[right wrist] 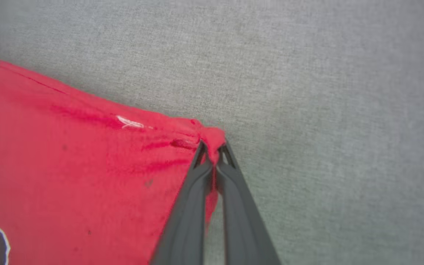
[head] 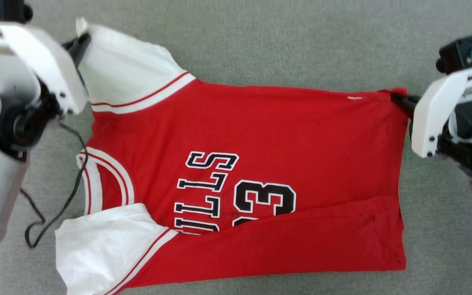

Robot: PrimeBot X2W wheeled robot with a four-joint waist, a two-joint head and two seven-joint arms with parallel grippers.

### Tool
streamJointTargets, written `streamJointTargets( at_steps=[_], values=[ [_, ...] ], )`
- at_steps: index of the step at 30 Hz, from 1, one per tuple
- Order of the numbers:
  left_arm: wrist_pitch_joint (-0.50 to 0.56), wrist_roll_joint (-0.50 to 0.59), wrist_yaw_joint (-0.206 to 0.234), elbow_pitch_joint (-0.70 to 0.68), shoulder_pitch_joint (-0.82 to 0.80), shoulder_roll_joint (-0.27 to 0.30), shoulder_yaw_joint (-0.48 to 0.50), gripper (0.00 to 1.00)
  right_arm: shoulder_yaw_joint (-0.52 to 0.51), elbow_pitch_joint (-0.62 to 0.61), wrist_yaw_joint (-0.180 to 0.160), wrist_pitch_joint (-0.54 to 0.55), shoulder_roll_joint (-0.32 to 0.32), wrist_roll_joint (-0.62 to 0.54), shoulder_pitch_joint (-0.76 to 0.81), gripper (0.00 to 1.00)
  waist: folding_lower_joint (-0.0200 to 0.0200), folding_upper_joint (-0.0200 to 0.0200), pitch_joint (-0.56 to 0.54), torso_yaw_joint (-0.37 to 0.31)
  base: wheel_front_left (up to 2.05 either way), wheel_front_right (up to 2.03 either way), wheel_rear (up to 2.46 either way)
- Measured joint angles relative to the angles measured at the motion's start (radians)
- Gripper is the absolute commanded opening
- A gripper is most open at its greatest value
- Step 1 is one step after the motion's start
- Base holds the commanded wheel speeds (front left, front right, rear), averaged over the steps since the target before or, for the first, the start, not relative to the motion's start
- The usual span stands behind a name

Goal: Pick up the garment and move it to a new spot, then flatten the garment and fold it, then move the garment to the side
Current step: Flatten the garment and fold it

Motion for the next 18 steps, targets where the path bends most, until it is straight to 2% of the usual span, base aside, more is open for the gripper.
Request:
streamJointTargets(
  at_steps=[4, 9, 13, 18],
  values=[
    [-0.081, -0.033, 0.034, -0.071, 0.16, 0.039, 0.054, 0.0, -0.031, -0.038, 0.0, -0.052, -0.004, -0.018, 0.087, 0.0, 0.0, 0.0, -0.06, 0.01, 0.0, 0.0, 0.0],
    [-0.165, -0.08, 0.097, -0.179, 0.407, 0.067, 0.103, 0.0, -0.058, -0.089, 0.0, -0.097, 0.001, -0.027, 0.229, 0.0, 0.0, 0.0, -0.141, 0.026, 0.0, 0.0, 0.0],
    [-0.215, -0.125, 0.142, -0.241, 0.593, 0.069, 0.136, 0.0, -0.081, -0.129, 0.001, -0.132, 0.011, -0.027, 0.341, 0.0, 0.0, 0.0, -0.201, 0.041, 0.0, 0.0, 0.0],
    [-0.259, -0.181, 0.183, -0.275, 0.791, 0.039, 0.153, 0.0, -0.112, -0.157, 0.001, -0.169, 0.031, -0.027, 0.466, 0.0, -0.0002, 0.0, -0.254, 0.055, 0.0, 0.0, 0.0]
  ],
)
